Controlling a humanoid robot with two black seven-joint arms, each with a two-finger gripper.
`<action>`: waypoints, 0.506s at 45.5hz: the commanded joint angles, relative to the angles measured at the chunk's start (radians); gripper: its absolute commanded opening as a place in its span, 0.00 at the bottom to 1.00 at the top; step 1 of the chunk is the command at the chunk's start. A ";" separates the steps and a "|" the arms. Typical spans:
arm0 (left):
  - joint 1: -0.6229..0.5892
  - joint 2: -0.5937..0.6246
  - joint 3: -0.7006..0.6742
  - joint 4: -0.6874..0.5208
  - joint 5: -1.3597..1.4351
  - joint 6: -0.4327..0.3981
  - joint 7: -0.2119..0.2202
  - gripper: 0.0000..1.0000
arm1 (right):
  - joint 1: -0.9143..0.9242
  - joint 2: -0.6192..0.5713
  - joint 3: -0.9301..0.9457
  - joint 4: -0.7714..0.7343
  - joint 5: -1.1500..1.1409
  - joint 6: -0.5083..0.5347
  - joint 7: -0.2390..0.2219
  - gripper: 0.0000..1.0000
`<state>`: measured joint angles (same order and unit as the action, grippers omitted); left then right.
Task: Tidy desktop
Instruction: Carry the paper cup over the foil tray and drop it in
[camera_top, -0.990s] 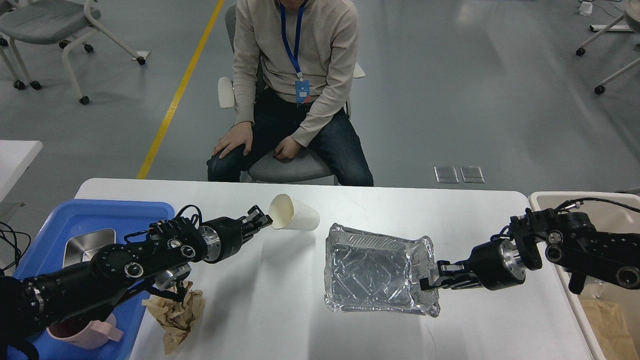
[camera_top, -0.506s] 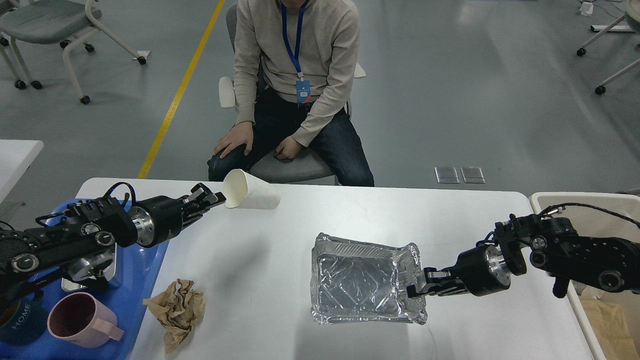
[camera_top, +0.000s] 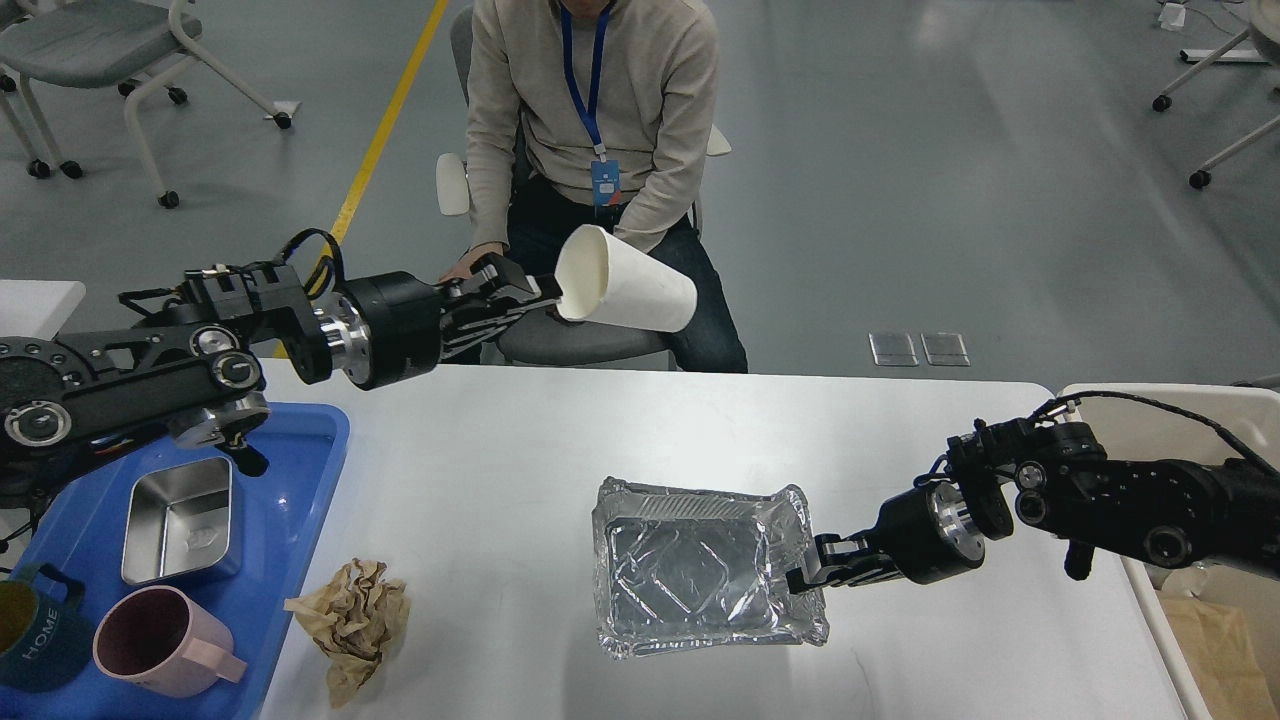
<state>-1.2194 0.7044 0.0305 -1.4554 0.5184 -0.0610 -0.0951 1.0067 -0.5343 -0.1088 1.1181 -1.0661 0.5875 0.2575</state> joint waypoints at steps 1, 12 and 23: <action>-0.019 -0.068 0.042 0.003 -0.001 0.004 -0.009 0.00 | 0.024 0.017 -0.006 -0.006 0.000 0.000 0.000 0.00; -0.049 -0.152 0.106 0.000 0.000 0.003 -0.015 0.01 | 0.043 0.046 -0.034 -0.041 0.000 0.000 0.000 0.00; -0.058 -0.213 0.163 0.001 0.003 0.001 -0.029 0.01 | 0.039 0.048 -0.032 -0.069 0.000 0.002 0.000 0.00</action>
<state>-1.2769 0.5254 0.1640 -1.4556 0.5198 -0.0589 -0.1195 1.0475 -0.4867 -0.1417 1.0567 -1.0661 0.5875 0.2576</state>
